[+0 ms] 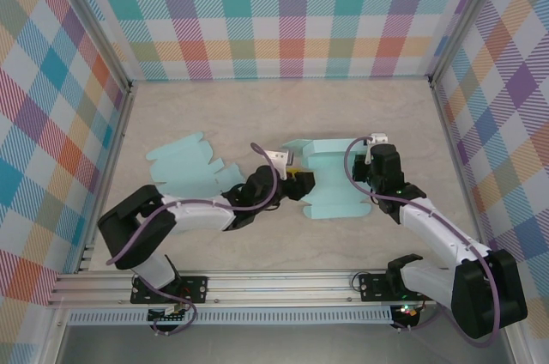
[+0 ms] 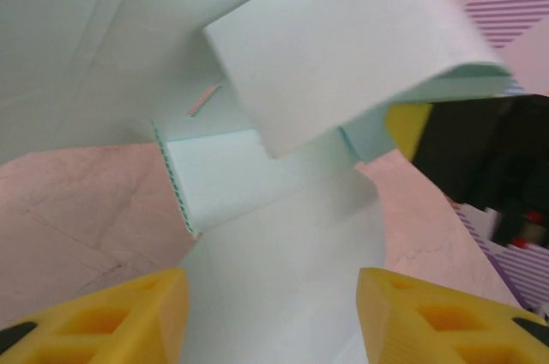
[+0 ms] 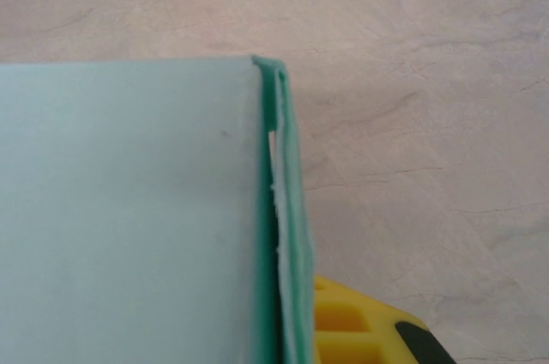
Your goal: Fold the paper box
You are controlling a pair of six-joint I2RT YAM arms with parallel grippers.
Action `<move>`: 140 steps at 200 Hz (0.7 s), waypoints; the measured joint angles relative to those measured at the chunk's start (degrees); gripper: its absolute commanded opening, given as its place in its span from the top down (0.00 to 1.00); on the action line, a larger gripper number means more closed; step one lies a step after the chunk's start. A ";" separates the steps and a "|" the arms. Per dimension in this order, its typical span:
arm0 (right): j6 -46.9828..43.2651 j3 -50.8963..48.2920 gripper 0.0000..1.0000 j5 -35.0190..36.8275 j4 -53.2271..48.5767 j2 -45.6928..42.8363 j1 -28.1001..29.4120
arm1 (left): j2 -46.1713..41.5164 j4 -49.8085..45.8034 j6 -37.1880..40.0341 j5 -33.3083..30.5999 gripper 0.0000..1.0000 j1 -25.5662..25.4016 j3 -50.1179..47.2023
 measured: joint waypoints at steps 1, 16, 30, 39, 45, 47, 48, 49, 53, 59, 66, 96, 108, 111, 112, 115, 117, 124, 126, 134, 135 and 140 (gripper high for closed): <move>0.00 0.00 1.00 0.00 0.02 0.00 0.00 | -0.22 0.00 0.09 0.00 0.43 -0.02 -0.11; 0.00 0.00 1.00 0.00 0.02 0.00 0.00 | -4.13 -0.11 1.42 0.00 0.43 -0.55 -1.97; 0.00 0.00 1.00 -0.02 0.00 0.00 0.00 | -7.85 -0.59 2.56 -0.79 0.43 -0.83 -3.43; 0.00 0.00 1.00 -0.02 0.02 0.00 0.00 | -10.69 -1.68 3.28 -2.14 0.44 -0.96 -4.31; 0.00 0.00 1.00 -0.04 0.00 0.00 0.00 | -12.48 -2.47 3.85 -3.17 0.44 -0.98 -4.72; 0.00 0.00 1.00 -0.04 0.02 -0.02 0.00 | -13.27 -2.84 4.07 -3.72 0.44 -0.98 -4.87; 0.00 0.00 1.00 -0.04 0.02 -0.02 0.00 | -13.75 -3.13 4.22 -4.04 0.44 -0.98 -4.94; 0.00 0.00 1.00 -0.04 0.02 -0.02 0.00 | -13.94 -3.21 4.28 -4.24 0.44 -0.98 -4.96; 0.00 0.00 1.00 -0.04 0.02 -0.02 0.00 | -15.10 -3.74 4.66 -5.07 0.44 -0.98 -5.16; 0.00 0.00 1.00 -0.11 0.02 -0.02 0.00 | -16.98 -4.76 5.33 -6.75 0.44 -1.03 -5.33; 0.02 0.00 1.00 -0.20 0.02 -0.07 0.00 | -19.32 -6.25 6.16 -9.14 0.44 -1.03 -5.40; 0.00 0.00 1.00 -0.61 0.02 -0.37 0.00 | -26.10 -12.09 9.70 -19.93 0.43 -0.92 -5.07; 0.02 0.00 1.00 -0.66 0.04 -0.37 0.00 | -26.62 -14.84 10.91 -23.85 0.39 -0.22 -4.22; 0.02 0.00 1.00 -0.66 0.02 -0.37 0.00 | -26.62 -15.50 11.17 -24.52 0.38 0.00 -3.93; 0.00 0.00 1.00 -0.66 0.04 -0.37 0.00 | -26.60 -15.65 11.21 -24.70 0.38 0.04 -3.85; 0.02 0.00 1.00 -0.66 0.02 -0.37 0.00 | -26.45 -16.39 11.85 -25.55 0.36 0.39 -3.54; 0.02 0.00 1.00 -0.68 0.04 -0.37 0.00 | -26.40 -16.63 11.85 -25.79 0.35 0.50 -3.41; 0.02 0.00 1.00 -0.68 0.02 -0.37 0.00 | -25.92 -17.62 12.55 -27.12 0.34 1.46 -2.82; 0.02 0.00 1.00 -0.70 0.04 -0.37 0.00 | -25.75 -17.75 12.83 -27.52 0.34 1.81 -2.64; 0.02 0.00 1.00 -0.85 0.02 -0.37 0.00 | -24.74 -18.40 13.38 -28.50 0.33 3.45 -1.92; 0.02 0.00 1.00 -0.90 0.02 -0.37 0.00 | -24.61 -18.45 13.44 -28.52 0.33 3.65 -1.86; 0.02 0.00 1.00 -0.98 0.04 -0.37 0.00 | -23.71 -18.80 13.73 -28.70 0.32 5.03 -1.31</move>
